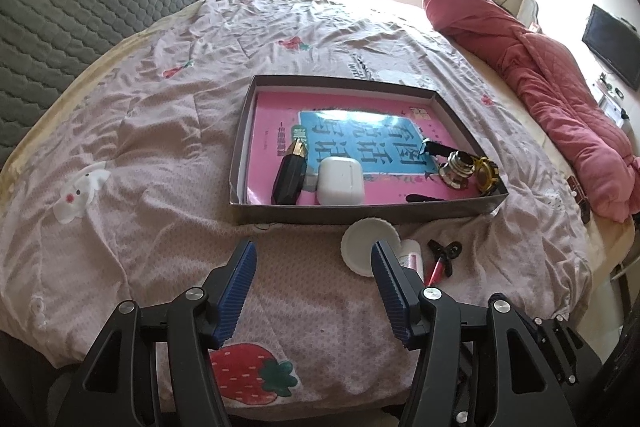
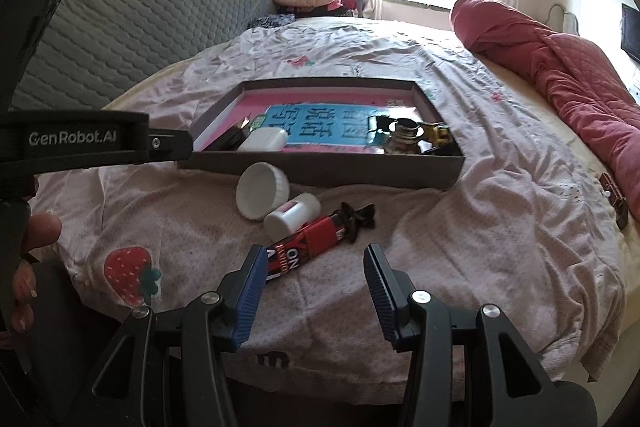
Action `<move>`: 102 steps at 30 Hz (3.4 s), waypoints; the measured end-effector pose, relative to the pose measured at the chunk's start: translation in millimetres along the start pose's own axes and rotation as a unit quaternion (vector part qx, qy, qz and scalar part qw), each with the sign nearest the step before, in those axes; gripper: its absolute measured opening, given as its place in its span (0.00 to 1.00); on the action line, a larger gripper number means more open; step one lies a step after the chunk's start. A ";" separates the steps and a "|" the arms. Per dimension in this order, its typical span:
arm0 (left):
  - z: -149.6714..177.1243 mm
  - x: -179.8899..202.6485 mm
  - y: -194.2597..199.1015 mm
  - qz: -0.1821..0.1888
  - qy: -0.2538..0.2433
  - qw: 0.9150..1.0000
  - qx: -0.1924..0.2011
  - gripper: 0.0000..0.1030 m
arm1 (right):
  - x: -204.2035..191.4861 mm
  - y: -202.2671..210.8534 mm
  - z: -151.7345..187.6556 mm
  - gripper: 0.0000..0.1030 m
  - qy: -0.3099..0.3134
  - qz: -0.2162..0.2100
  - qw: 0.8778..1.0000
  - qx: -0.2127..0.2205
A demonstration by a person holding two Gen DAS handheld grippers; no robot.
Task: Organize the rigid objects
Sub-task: 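Grasp the white lid with the left tool while the right tool grasps the red lighter, then lift the white lid with the left tool while the right tool lifts the red lighter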
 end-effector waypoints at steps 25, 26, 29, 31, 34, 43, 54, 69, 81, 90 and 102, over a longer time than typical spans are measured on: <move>10.5 16.0 -26.1 0.014 -0.003 1.000 -0.023 0.60 | -1.2 -27.8 5.1 0.48 -0.018 0.020 0.999 -0.021; 10.4 18.0 -27.9 0.017 -0.002 1.000 -0.025 0.60 | 0.0 -28.0 4.7 0.48 -0.020 0.020 0.999 -0.022; 9.6 24.6 -34.5 0.020 -0.001 0.999 -0.029 0.60 | 5.4 -30.0 4.2 0.48 -0.025 0.019 0.999 -0.026; 9.2 27.9 -39.5 0.020 -0.001 0.999 -0.032 0.60 | 8.4 -29.4 4.7 0.48 -0.028 0.019 0.999 -0.027; 8.5 29.2 -46.7 0.021 0.007 0.999 -0.038 0.60 | 13.2 -29.5 5.6 0.47 -0.036 0.015 0.999 -0.027; 5.0 34.2 -68.2 0.030 0.026 0.997 -0.061 0.68 | 24.1 -29.9 5.8 0.46 -0.053 0.010 0.998 -0.030; 4.9 35.7 -87.7 0.020 0.042 0.996 -0.076 0.68 | 36.3 -28.5 7.1 0.35 -0.077 -0.002 0.997 -0.029; 3.9 34.8 -104.3 0.012 0.052 0.994 -0.092 0.69 | 29.5 -50.7 6.2 0.36 -0.068 -0.037 0.995 -0.058; 7.4 29.9 -108.2 0.007 0.055 0.994 -0.095 0.69 | 22.3 -71.0 -0.6 0.28 -0.022 -0.048 0.997 -0.057; 7.8 34.4 -106.4 0.007 0.037 0.995 -0.091 0.51 | 28.9 -68.7 -1.0 0.23 -0.027 -0.074 0.995 -0.054; 8.6 14.2 -80.3 0.035 0.065 0.995 -0.073 0.50 | 33.4 -60.7 -0.5 0.21 -0.032 -0.088 0.994 -0.048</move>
Point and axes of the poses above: each gripper's, at about its wrist camera, not at the fingertips, and y roughly against the way its jaws point, x to its right, z to its underside, the point moved 3 cm from there along -y, roughly the way its jaws point, and after that the axes turned 1 degree about y, right-handed, at the moved point
